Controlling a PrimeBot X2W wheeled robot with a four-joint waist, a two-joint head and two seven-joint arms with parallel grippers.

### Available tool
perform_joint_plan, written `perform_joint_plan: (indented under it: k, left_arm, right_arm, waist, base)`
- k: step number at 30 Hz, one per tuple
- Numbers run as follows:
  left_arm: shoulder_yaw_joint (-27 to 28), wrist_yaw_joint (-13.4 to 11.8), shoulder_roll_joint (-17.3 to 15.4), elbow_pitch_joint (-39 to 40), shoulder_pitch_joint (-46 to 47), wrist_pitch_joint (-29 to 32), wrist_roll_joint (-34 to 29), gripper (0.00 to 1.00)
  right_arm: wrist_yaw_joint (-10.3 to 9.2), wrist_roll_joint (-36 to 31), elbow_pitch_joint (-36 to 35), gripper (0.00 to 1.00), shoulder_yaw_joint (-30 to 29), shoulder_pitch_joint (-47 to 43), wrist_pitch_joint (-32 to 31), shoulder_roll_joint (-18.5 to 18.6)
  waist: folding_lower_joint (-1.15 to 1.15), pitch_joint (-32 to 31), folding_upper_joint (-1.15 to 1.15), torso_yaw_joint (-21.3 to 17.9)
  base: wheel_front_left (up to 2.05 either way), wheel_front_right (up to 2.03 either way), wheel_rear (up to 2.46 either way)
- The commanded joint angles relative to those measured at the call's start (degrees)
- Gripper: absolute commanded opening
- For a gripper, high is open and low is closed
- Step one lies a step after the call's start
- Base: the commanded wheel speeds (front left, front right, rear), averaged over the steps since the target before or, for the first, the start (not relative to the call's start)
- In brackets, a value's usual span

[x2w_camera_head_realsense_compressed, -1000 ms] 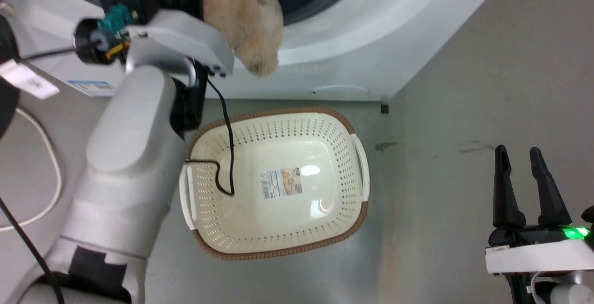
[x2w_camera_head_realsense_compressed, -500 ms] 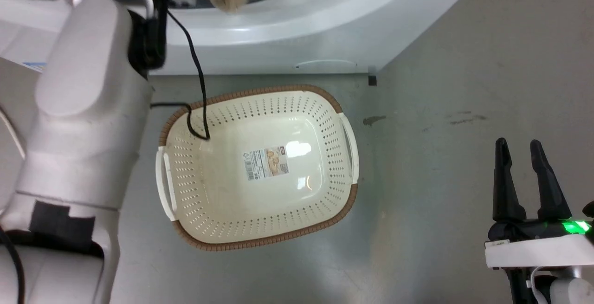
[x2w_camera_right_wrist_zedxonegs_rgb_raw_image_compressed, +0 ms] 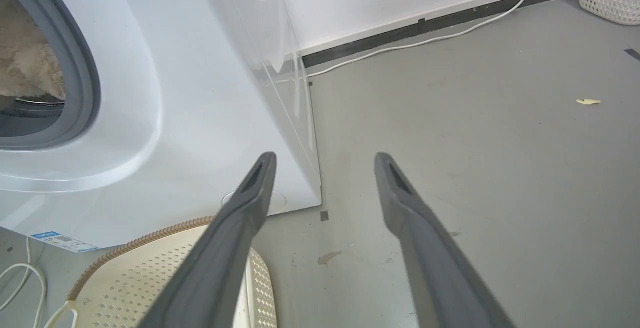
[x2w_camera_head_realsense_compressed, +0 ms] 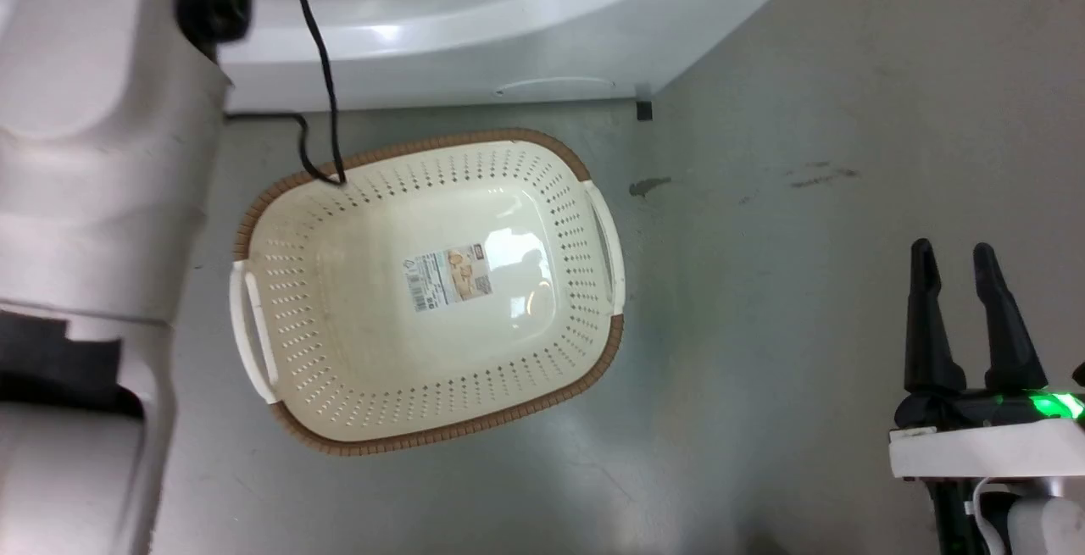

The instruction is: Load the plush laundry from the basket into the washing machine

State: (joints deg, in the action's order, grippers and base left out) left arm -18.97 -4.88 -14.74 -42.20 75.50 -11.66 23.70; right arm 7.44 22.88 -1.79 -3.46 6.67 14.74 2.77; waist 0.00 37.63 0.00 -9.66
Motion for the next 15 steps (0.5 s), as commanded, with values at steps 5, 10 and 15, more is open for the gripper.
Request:
perform_joint_plan:
  k: [5, 10, 15]
  left_arm:
    - [0.42, -0.19, -2.37, 0.37, 4.41, 0.52, -0.58, 0.0]
    - [0.53, -0.3, -3.59, 0.58, 6.64, 1.1, -0.79, 0.0]
    - [0.47, -0.56, -4.78, 0.94, 9.18, 1.74, -1.15, 0.0]
  right_arm:
    - [0.05, 0.83, -0.81, 1.0, -0.62, 0.58, 0.25, 0.1]
    - [0.05, 1.14, -1.32, 1.0, -0.64, 0.42, 0.25, 0.1]
    - [0.05, 1.6, -1.67, 1.0, -0.4, 0.33, 0.25, 0.1]
  waist:
    - [0.0, 2.34, 0.0, -1.48]
    - [0.0, 3.79, 0.0, -2.12]
    - [0.0, 5.64, 0.0, -3.14]
  base:
    - [0.0, 0.0, 0.0]
    - [0.0, 0.0, 0.0]
    - [0.0, 0.0, 0.0]
